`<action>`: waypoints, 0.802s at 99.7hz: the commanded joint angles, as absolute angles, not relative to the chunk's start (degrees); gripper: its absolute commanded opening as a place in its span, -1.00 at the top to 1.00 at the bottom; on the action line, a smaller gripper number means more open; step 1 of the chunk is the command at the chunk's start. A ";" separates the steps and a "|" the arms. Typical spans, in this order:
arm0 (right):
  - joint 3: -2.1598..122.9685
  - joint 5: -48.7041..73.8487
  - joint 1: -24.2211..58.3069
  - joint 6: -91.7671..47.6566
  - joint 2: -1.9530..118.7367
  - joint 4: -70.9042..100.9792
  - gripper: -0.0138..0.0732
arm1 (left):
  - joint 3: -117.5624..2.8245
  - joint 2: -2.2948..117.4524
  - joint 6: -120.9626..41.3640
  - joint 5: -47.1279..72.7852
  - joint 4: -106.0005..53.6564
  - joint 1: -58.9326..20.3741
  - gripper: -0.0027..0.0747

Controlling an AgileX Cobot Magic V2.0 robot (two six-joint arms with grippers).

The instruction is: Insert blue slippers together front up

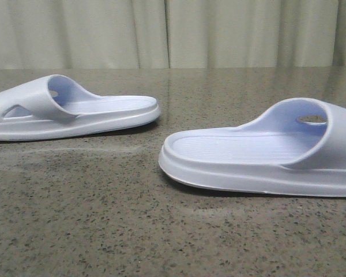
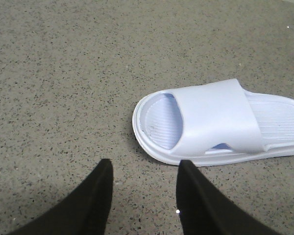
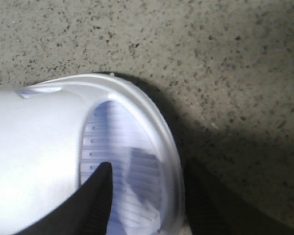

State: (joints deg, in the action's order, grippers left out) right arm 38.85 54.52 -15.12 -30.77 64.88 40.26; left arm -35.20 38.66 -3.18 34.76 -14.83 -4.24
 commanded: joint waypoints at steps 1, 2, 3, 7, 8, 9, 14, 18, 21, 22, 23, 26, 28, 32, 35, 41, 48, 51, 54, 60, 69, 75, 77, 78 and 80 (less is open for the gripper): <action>40.74 55.31 -15.58 -32.04 64.55 43.04 0.05 | -37.33 38.96 -3.26 30.64 -16.39 -4.28 0.24; 40.74 55.42 -15.58 -32.04 64.55 43.04 0.05 | -37.33 38.96 -3.26 30.64 -16.52 -4.28 0.24; 40.74 55.55 -15.58 -32.04 64.68 43.04 0.05 | -37.33 38.96 -3.26 30.64 -16.52 -4.28 0.24; 40.74 55.93 -15.58 -32.04 64.80 43.17 0.05 | -37.33 38.96 -3.26 30.64 -16.52 -4.28 0.24; 40.74 55.93 -15.58 -32.04 64.94 43.17 0.06 | -37.33 38.96 -3.26 30.64 -16.52 -4.28 0.24; 40.74 56.03 -15.58 -32.04 64.94 43.17 0.07 | -37.33 38.96 -3.26 30.64 -16.52 -4.28 0.24; 40.74 56.27 -15.58 -32.04 64.94 43.17 0.17 | -37.33 38.96 -3.26 30.85 -16.62 -4.28 0.24; 40.74 56.38 -15.58 -32.04 64.94 43.17 0.31 | -37.33 38.96 -3.26 31.04 -16.62 -4.28 0.24; 40.74 56.51 -15.58 -32.04 64.94 43.17 0.42 | -37.33 38.96 -3.26 31.07 -16.62 -4.28 0.24; 40.74 56.51 -15.58 -32.04 64.94 43.17 0.48 | -37.33 38.96 -3.26 31.20 -16.62 -4.28 0.24; 40.74 56.51 -15.58 -32.04 64.94 43.17 0.51 | -37.33 38.96 -3.26 31.20 -16.62 -4.28 0.24; 40.74 56.64 -15.58 -32.04 64.94 43.17 0.65 | -37.33 38.96 -3.26 31.33 -16.62 -4.28 0.24; 40.74 56.75 -15.58 -32.04 64.94 43.17 0.71 | -37.33 38.96 -3.26 31.33 -16.62 -4.28 0.24; 40.74 56.76 -15.58 -32.04 64.94 43.17 0.86 | -37.33 39.08 -3.26 31.45 -16.62 -4.28 0.24; 40.74 56.76 -15.58 -32.04 64.94 43.17 0.93 | -37.33 39.18 -3.26 31.45 -16.78 -4.28 0.24; 40.74 56.76 -15.58 -32.04 64.94 43.17 0.93 | -37.33 40.03 -3.26 31.45 -17.35 -4.28 0.24; 40.74 56.65 -15.58 -32.04 64.94 43.17 0.93 | -37.33 41.34 -3.26 31.45 -18.55 -4.28 0.24; 40.74 56.55 -15.58 -32.04 64.94 43.17 0.93 | -37.33 41.95 -3.39 31.19 -19.19 -4.28 0.24; 40.74 56.44 -15.58 -32.04 64.94 43.17 0.93 | -37.33 42.64 -3.76 31.08 -20.25 -4.28 0.24; 40.74 56.35 -15.58 -32.04 64.94 43.17 0.93 | -37.33 44.27 -5.72 30.40 -22.91 -4.28 0.24; 40.74 56.17 -15.58 -32.04 64.94 43.17 0.93 | -38.22 46.61 -7.99 30.33 -26.54 -4.28 0.24; 40.74 56.07 -15.58 -32.04 64.94 43.17 0.93 | -39.53 48.71 -8.93 30.64 -28.04 -4.28 0.24; 40.74 56.07 -15.58 -32.04 64.94 43.17 0.93 | -40.08 49.44 -9.10 30.82 -28.34 -4.28 0.24; 40.74 56.07 -15.58 -32.04 64.94 43.17 0.93 | -40.24 49.68 -9.10 30.95 -28.35 -4.15 0.24; 40.74 56.07 -15.58 -32.04 64.94 43.17 0.93 | -40.86 50.40 -9.10 31.22 -28.44 -4.03 0.24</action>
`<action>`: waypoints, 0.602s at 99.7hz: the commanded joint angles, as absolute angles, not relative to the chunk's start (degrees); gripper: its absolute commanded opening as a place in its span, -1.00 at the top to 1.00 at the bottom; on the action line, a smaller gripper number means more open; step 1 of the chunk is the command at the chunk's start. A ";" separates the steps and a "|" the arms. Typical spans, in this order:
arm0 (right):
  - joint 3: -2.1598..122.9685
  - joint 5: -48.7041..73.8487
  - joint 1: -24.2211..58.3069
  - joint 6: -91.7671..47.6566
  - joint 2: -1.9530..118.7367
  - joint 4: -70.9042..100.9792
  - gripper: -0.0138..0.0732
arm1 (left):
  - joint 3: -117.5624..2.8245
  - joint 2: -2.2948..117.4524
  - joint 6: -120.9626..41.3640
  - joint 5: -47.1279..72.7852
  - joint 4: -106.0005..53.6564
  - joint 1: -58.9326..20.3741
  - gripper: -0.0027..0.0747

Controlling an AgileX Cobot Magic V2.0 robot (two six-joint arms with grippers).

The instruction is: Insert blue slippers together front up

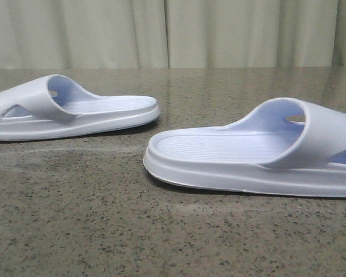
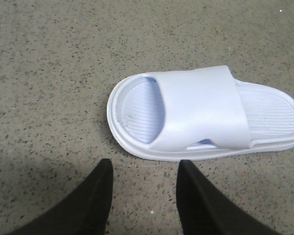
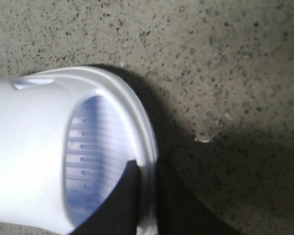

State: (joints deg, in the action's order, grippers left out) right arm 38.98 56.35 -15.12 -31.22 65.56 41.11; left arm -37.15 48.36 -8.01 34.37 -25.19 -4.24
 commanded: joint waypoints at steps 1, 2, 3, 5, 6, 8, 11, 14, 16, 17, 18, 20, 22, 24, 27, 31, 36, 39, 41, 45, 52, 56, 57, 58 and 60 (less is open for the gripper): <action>40.74 56.07 -15.58 -32.04 64.94 43.17 0.93 | -41.05 50.89 -9.10 31.49 -28.44 -4.01 0.24; 40.74 56.07 -15.58 -32.04 64.94 43.17 0.93 | -41.41 51.12 -9.10 31.62 -28.58 -3.90 0.24; 40.74 56.07 -15.58 -32.04 64.94 43.17 0.93 | -41.63 51.38 -9.10 31.89 -28.60 -3.72 0.24; 40.74 56.07 -15.58 -32.04 64.94 43.17 0.93 | -42.24 52.12 -9.10 32.17 -28.71 -3.41 0.24; 40.74 56.07 -15.58 -32.04 64.94 43.17 0.93 | -42.42 52.63 -9.10 32.51 -28.83 -3.28 0.24; 40.74 56.07 -15.58 -32.04 64.94 43.29 0.93 | -43.04 53.38 -9.22 32.95 -28.83 -2.87 0.24; 40.74 56.07 -15.58 -32.04 64.94 43.37 0.93 | -44.00 54.40 -9.49 33.62 -28.83 -2.20 0.24; 40.74 56.07 -15.58 -32.04 64.94 43.37 0.93 | -44.70 55.40 -10.21 34.30 -29.31 -1.21 0.24; 40.74 56.07 -15.58 -32.04 64.94 43.42 0.93 | -45.18 56.14 -11.30 34.95 -30.15 -0.52 0.24; 40.74 56.07 -15.58 -32.04 64.94 43.42 0.93 | -45.33 56.39 -11.73 35.45 -30.48 -0.26 0.24; 40.74 56.07 -15.58 -32.04 64.94 43.51 0.93 | -45.64 56.89 -12.65 35.67 -31.28 0.00 0.24; 40.74 56.07 -15.58 -32.04 64.94 43.51 0.93 | -45.90 57.66 -14.15 36.43 -32.24 0.84 0.24; 40.74 56.07 -15.58 -32.04 64.94 43.63 0.93 | -46.24 58.41 -15.28 37.16 -33.86 1.78 0.24; 40.74 56.07 -15.58 -32.04 64.94 43.71 0.93 | -46.53 58.91 -17.06 37.94 -35.74 2.82 0.24; 40.74 56.07 -15.58 -32.04 64.94 43.87 0.93 | -46.85 60.19 -20.21 39.07 -38.31 4.32 0.24; 40.74 56.07 -15.58 -32.04 64.94 43.87 0.93 | -47.24 61.44 -23.28 41.05 -42.44 6.79 0.24; 40.74 56.07 -15.58 -32.04 64.94 44.01 0.93 | -47.53 63.60 -27.91 44.31 -47.75 9.92 0.24; 40.74 56.07 -15.58 -32.04 64.94 44.14 0.93 | -47.81 64.72 -31.40 46.29 -51.77 11.65 0.24; 40.74 56.07 -15.58 -32.04 64.94 44.28 0.93 | -47.83 65.59 -32.80 47.74 -53.24 12.86 0.24; 40.74 56.07 -15.58 -32.04 64.94 44.52 0.93 | -47.95 67.03 -36.32 50.29 -57.26 15.06 0.24; 40.74 56.07 -15.58 -32.04 64.94 44.53 0.93 | -47.95 69.86 -39.83 53.23 -61.46 17.90 0.24; 40.74 56.07 -15.58 -32.04 64.94 44.61 0.93 | -47.95 71.43 -41.25 54.25 -62.79 18.89 0.24; 40.74 56.07 -15.58 -32.04 64.94 44.66 0.93 | -47.95 71.95 -41.49 54.60 -62.96 19.00 0.24; 40.74 56.07 -15.58 -32.04 64.94 44.66 0.93 | -47.95 72.20 -42.06 54.78 -63.37 19.17 0.24; 40.74 56.07 -15.58 -32.04 64.94 44.66 0.93 | -47.95 72.94 -42.83 55.42 -63.97 19.20 0.24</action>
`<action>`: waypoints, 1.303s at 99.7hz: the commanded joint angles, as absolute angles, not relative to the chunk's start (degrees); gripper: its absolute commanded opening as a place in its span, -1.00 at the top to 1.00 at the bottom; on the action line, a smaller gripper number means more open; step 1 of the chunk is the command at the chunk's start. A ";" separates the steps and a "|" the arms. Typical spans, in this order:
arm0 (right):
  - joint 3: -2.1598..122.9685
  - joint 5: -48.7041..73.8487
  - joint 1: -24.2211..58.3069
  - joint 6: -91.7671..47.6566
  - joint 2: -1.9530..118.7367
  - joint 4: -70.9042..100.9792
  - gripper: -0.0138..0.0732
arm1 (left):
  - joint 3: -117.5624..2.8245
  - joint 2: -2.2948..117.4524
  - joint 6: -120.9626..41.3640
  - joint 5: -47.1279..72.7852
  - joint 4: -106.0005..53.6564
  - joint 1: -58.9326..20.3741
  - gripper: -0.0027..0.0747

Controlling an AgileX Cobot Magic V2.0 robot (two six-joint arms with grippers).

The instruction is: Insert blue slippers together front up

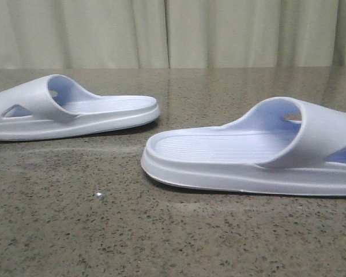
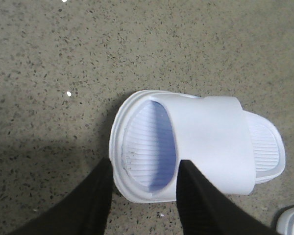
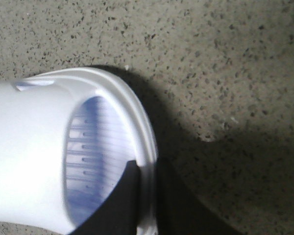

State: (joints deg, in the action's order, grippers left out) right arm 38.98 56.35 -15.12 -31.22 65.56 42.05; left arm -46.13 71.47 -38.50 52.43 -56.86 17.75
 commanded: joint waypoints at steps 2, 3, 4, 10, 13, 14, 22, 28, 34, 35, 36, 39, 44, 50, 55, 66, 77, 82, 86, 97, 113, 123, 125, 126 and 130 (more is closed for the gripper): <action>40.74 56.07 -15.58 -32.04 64.94 44.66 0.93 | -47.95 73.66 -43.33 55.83 -64.37 19.20 0.24; 40.74 56.07 -15.58 -32.04 64.94 44.66 0.93 | -47.95 73.90 -43.75 55.94 -64.77 19.20 0.24; 40.74 56.07 -15.58 -32.04 64.94 44.66 0.93 | -47.95 74.35 -43.89 56.16 -64.91 19.20 0.24; 40.74 56.07 -15.58 -32.04 64.94 44.66 0.93 | -47.95 76.05 -45.39 56.85 -65.83 19.20 0.24; 40.74 56.07 -15.58 -32.04 64.94 44.75 0.93 | -47.95 76.85 -45.92 57.13 -66.01 19.20 0.24; 40.74 56.07 -15.58 -32.04 64.94 44.75 0.93 | -48.07 77.26 -46.20 57.13 -66.01 19.20 0.24; 40.74 56.07 -15.58 -32.04 64.94 44.75 0.93 | -48.05 79.21 -46.71 57.26 -66.24 19.20 0.24; 40.74 56.07 -15.58 -32.04 64.94 44.75 0.93 | -48.30 80.49 -47.73 57.64 -66.94 19.20 0.24; 40.74 56.07 -15.58 -32.04 64.94 44.75 0.93 | -49.06 81.66 -47.95 57.64 -66.94 18.99 0.24; 40.74 56.07 -15.58 -32.04 64.94 44.75 0.93 | -49.23 82.00 -47.95 57.81 -66.94 18.99 0.24; 40.74 56.07 -15.58 -32.04 64.94 44.75 0.93 | -49.25 82.16 -47.95 57.82 -66.94 18.99 0.24; 40.74 56.07 -15.58 -32.04 64.94 44.75 0.93 | -49.75 82.88 -48.04 58.27 -66.94 18.99 0.24; 40.74 56.07 -15.58 -32.04 64.94 44.75 0.93 | -50.40 83.79 -48.04 58.63 -66.94 18.40 0.24; 40.74 56.07 -15.58 -32.04 64.94 44.75 0.93 | -51.42 84.69 -48.04 58.63 -66.69 17.12 0.24; 40.74 56.07 -15.58 -32.04 64.94 44.75 0.93 | -52.17 85.42 -48.04 58.63 -66.45 16.31 0.24; 40.74 56.07 -15.58 -32.04 64.94 44.75 0.93 | -53.73 87.28 -48.04 58.52 -66.02 14.54 0.24; 40.74 56.07 -15.58 -32.04 64.94 44.75 0.93 | -53.84 88.14 -48.04 58.28 -66.12 13.75 0.24; 40.74 56.07 -15.58 -32.04 64.94 44.75 0.93 | -53.84 88.38 -48.04 58.28 -65.66 13.50 0.24; 40.74 56.07 -15.58 -32.04 64.94 44.75 0.93 | -53.84 88.52 -48.04 58.28 -65.43 13.39 0.24; 40.74 56.07 -15.58 -32.04 64.94 44.75 0.93 | -53.84 88.64 -48.04 58.40 -65.34 13.39 0.24; 40.74 56.07 -15.58 -32.04 64.94 44.75 0.93 | -53.84 88.64 -48.04 58.65 -64.98 13.39 0.37; 40.74 56.07 -15.58 -32.04 64.94 44.75 0.93 | -53.84 88.64 -48.04 58.75 -64.94 13.39 0.69; 40.74 56.07 -15.58 -32.04 64.94 44.75 0.93 | -53.84 88.64 -48.08 58.65 -64.94 13.39 0.78; 40.74 56.07 -15.58 -32.04 64.94 44.75 0.93 | -53.84 88.64 -48.08 58.65 -64.94 13.39 0.84; 40.74 56.07 -15.58 -32.04 64.94 44.75 0.93 | -53.84 88.64 -48.70 58.65 -64.94 13.39 0.88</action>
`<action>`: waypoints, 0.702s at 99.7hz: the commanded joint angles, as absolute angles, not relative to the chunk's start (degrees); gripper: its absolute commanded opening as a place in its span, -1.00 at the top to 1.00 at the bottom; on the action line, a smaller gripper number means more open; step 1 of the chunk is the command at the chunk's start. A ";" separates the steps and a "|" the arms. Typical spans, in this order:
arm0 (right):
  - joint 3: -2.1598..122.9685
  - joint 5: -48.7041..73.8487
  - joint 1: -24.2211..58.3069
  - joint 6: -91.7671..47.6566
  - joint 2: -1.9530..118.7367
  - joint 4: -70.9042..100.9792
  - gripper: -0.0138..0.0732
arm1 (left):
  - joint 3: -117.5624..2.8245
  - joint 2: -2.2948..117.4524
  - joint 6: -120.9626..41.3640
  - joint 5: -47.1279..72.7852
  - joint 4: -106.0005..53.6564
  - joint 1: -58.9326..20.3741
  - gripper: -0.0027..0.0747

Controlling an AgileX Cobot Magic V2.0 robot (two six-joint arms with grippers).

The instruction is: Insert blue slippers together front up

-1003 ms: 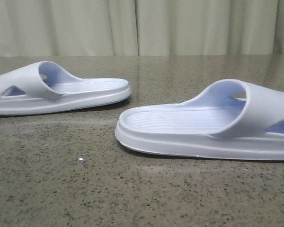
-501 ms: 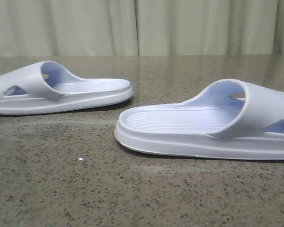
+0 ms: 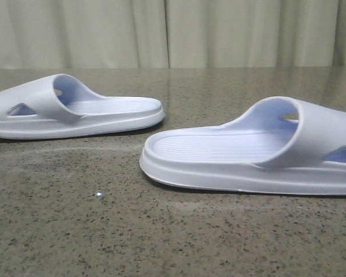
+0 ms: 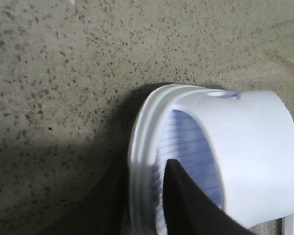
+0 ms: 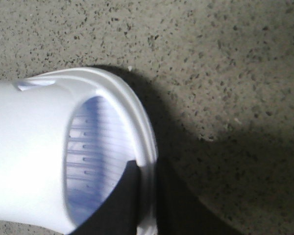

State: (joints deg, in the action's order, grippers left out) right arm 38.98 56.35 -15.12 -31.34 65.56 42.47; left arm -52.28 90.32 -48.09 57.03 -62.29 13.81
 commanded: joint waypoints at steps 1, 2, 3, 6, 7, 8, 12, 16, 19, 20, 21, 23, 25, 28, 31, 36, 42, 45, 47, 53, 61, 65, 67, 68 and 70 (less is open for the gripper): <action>40.74 56.07 -15.58 -32.04 64.94 44.75 0.93 | -53.84 88.64 -48.86 58.65 -64.94 13.39 0.89; 40.74 55.96 -15.58 -32.04 64.94 44.75 0.93 | -53.84 88.64 -48.84 58.55 -64.94 13.39 0.89; 40.74 55.95 -15.58 -32.04 64.94 44.75 0.93 | -53.84 88.64 -49.02 58.54 -64.94 13.39 0.89; 40.74 55.58 -15.58 -32.04 64.94 44.75 0.93 | -53.84 88.64 -49.42 58.54 -65.06 13.39 0.89; 40.74 55.57 -15.58 -32.04 64.94 44.75 0.93 | -53.84 88.64 -49.42 58.54 -65.06 13.39 0.89; 40.74 55.39 -15.58 -32.04 64.94 44.75 0.93 | -53.84 88.64 -49.54 58.54 -65.17 13.39 0.89; 40.81 54.91 -15.58 -32.04 64.94 44.75 0.93 | -53.84 88.64 -49.52 58.54 -65.17 13.39 0.89; 41.04 54.33 -15.58 -32.04 64.73 44.75 0.93 | -53.84 88.53 -49.78 58.44 -65.17 13.39 0.89; 41.28 54.12 -15.58 -32.04 64.58 44.91 0.93 | -53.84 88.39 -49.77 58.31 -65.17 13.39 0.89; 41.44 53.97 -15.58 -32.04 64.44 45.04 0.93 | -53.84 88.41 -49.77 58.31 -65.17 13.39 0.89; 41.61 53.85 -15.58 -32.04 64.43 45.06 0.93 | -53.84 88.29 -49.90 58.31 -65.17 13.39 0.89; 41.81 53.84 -15.64 -32.04 64.13 45.30 0.93 | -53.84 88.14 -50.06 58.31 -65.17 13.52 0.89; 42.33 53.70 -15.73 -32.04 63.85 45.42 0.93 | -53.84 88.02 -50.27 58.31 -65.17 13.52 0.89; 42.95 53.42 -15.92 -32.04 63.44 45.85 0.93 | -53.84 87.72 -50.58 58.31 -65.17 13.63 0.89; 43.84 53.33 -16.19 -32.04 62.92 46.54 0.93 | -53.84 87.25 -50.69 58.31 -65.17 13.63 0.89; 45.10 53.29 -16.76 -32.04 62.21 47.39 0.93 | -53.84 86.59 -50.67 58.31 -65.17 13.63 0.89; 47.16 53.40 -17.30 -32.04 61.36 48.50 0.93 | -53.84 85.89 -50.67 58.31 -65.17 13.63 0.89; 48.39 53.52 -17.30 -32.04 61.02 48.91 0.93 | -53.84 85.45 -50.67 58.31 -65.17 13.63 0.89; 48.89 53.66 -17.30 -32.04 60.90 49.02 0.93 | -53.84 85.23 -50.67 58.31 -65.42 13.63 0.89; 50.90 54.52 -17.30 -32.04 60.76 50.19 0.93 | -53.84 84.71 -50.94 58.68 -66.43 13.63 0.89; 52.95 54.82 -17.30 -32.04 60.76 52.64 0.93 | -53.84 84.35 -51.29 59.62 -67.87 13.63 0.89; 54.02 55.09 -17.30 -32.14 60.76 53.57 0.93 | -53.84 84.35 -51.91 60.67 -69.05 13.63 0.89; 54.54 55.20 -17.30 -32.26 60.76 53.97 0.93 | -53.84 84.35 -52.48 61.09 -69.68 13.63 0.89; 54.72 55.36 -17.30 -32.54 60.76 54.24 0.93 | -53.84 84.35 -52.66 61.53 -69.91 13.63 0.89; 55.22 55.68 -17.30 -32.66 60.76 54.37 0.93 | -53.84 84.35 -52.92 62.09 -70.54 13.63 0.89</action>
